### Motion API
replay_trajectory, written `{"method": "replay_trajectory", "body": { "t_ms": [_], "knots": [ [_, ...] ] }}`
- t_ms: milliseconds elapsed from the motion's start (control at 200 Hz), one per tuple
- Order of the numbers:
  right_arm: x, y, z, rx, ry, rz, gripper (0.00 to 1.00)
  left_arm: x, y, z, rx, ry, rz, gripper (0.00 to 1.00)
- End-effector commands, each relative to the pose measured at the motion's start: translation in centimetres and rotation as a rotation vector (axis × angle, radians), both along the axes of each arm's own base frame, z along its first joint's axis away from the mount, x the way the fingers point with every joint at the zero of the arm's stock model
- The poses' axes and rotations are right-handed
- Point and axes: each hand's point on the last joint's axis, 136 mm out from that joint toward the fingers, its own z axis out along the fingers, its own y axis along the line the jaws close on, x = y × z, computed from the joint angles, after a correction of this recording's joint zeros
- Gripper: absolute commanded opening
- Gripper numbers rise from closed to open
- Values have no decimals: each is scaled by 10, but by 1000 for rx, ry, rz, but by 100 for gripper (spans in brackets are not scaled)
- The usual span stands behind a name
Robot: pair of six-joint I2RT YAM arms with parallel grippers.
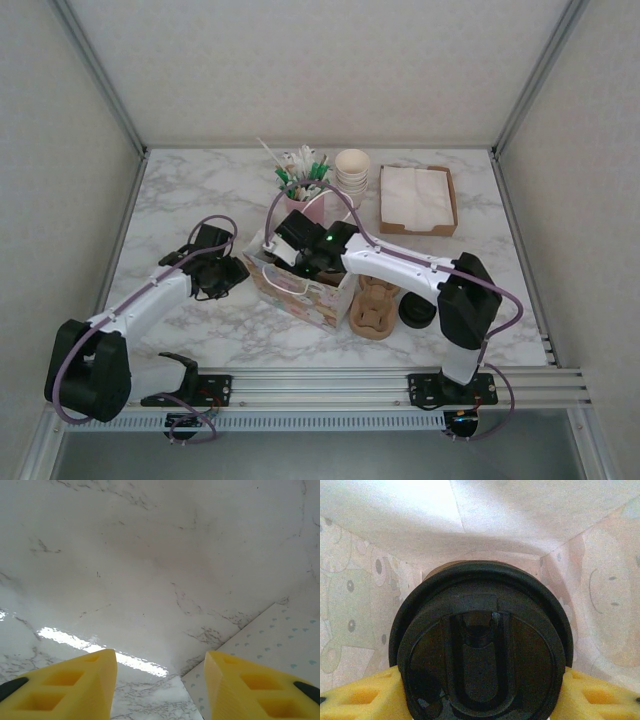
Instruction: Pack the takeout coffee
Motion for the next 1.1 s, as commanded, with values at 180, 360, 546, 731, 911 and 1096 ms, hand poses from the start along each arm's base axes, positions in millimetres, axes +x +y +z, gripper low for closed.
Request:
{"method": "replay_trajectory", "body": {
  "t_ms": [180,360,546,731,911,1096],
  "knots": [
    [-36,-54,-72,-277,213,-55,54,2,3,11,30,-23,-4,49],
    [-42,-49,-66,-208,268,-104,55,3,3,13,31,-28,-2,49],
    [-35,-67,-80,-276,222,-164,55,4,4,16,30,-39,-1,49],
    [-23,-64,-61,-234,150,-191,57,4,4,22,27,-49,0,49],
    [-5,-41,-15,-98,77,-239,65,4,5,34,23,-78,14,49],
    [3,-21,20,18,54,-277,75,2,6,44,21,-100,21,49]
  ]
}}
